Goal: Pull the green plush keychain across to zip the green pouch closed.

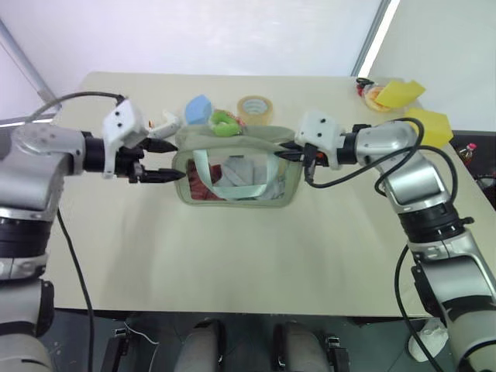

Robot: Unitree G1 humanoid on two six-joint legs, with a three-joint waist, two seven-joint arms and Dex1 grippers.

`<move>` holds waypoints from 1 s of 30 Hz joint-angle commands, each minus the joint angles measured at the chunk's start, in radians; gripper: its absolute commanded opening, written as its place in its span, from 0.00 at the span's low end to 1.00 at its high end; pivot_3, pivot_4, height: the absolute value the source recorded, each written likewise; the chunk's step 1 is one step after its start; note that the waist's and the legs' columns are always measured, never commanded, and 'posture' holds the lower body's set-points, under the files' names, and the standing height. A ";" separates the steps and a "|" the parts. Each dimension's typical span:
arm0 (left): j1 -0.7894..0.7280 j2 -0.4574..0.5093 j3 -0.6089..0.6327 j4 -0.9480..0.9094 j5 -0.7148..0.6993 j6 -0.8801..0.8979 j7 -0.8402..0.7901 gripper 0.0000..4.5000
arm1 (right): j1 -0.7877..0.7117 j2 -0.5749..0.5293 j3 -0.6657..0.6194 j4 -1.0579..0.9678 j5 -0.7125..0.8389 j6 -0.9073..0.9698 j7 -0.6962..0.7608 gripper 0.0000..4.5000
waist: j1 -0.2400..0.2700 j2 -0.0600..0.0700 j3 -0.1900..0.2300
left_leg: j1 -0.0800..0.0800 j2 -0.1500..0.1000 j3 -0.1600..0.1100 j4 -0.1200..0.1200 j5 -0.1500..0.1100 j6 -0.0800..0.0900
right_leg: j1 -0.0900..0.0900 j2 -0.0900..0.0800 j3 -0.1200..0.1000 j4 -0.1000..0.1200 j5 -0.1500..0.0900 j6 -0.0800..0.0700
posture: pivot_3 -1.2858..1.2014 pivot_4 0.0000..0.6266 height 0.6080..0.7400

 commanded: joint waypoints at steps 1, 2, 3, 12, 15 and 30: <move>0.000 -0.018 0.001 0.001 0.036 -0.054 0.056 0.63 | -0.023 0.007 0.001 -0.002 -0.006 -0.015 0.006 0.00 | 0.001 0.000 0.000 | 0.000 0.000 0.000 0.000 0.000 0.000 | 0.000 0.000 0.000 0.000 0.000 0.000 | 0.52 0.24 1.00; 0.001 -0.023 -0.008 0.018 0.054 -0.079 0.065 0.56 | -0.024 0.007 0.001 -0.001 -0.006 -0.015 0.007 0.00 | 0.001 0.000 0.000 | 0.000 0.000 0.000 0.000 0.000 0.000 | 0.000 0.000 0.000 0.000 0.000 0.000 | 0.52 0.24 1.00; 0.003 -0.026 -0.018 0.037 0.074 -0.113 0.071 0.46 | -0.024 0.008 0.001 -0.002 -0.007 -0.014 0.008 0.00 | 0.001 0.000 0.000 | 0.000 0.000 0.000 0.000 0.000 0.000 | 0.000 0.000 0.000 0.000 0.000 0.000 | 0.52 0.24 1.00; -0.072 -0.067 -0.047 0.174 0.125 -0.191 0.079 0.01 | 0.002 -0.014 -0.010 -0.092 0.006 0.051 0.025 0.00 | 0.003 0.000 0.000 | 0.000 -0.001 0.001 0.000 0.000 0.000 | 0.000 0.000 0.000 0.000 0.000 0.000 | 0.52 0.24 1.00; -0.082 -0.074 -0.052 0.187 0.129 -0.208 0.070 0.01 | 0.015 -0.027 -0.014 -0.140 0.018 0.090 0.041 0.00 | 0.003 0.000 0.000 | 0.000 -0.001 0.001 0.000 0.000 0.000 | 0.000 0.000 0.000 0.000 0.000 0.000 | 0.52 0.24 1.00; -0.060 -0.061 -0.049 0.152 0.125 -0.188 0.025 0.00 | -0.231 0.010 -0.083 -0.045 0.118 0.196 0.054 0.93 | 0.002 0.000 0.000 | 0.000 -0.001 0.000 0.000 0.000 0.000 | -0.001 0.000 0.000 0.000 0.000 0.000 | 0.52 0.24 1.00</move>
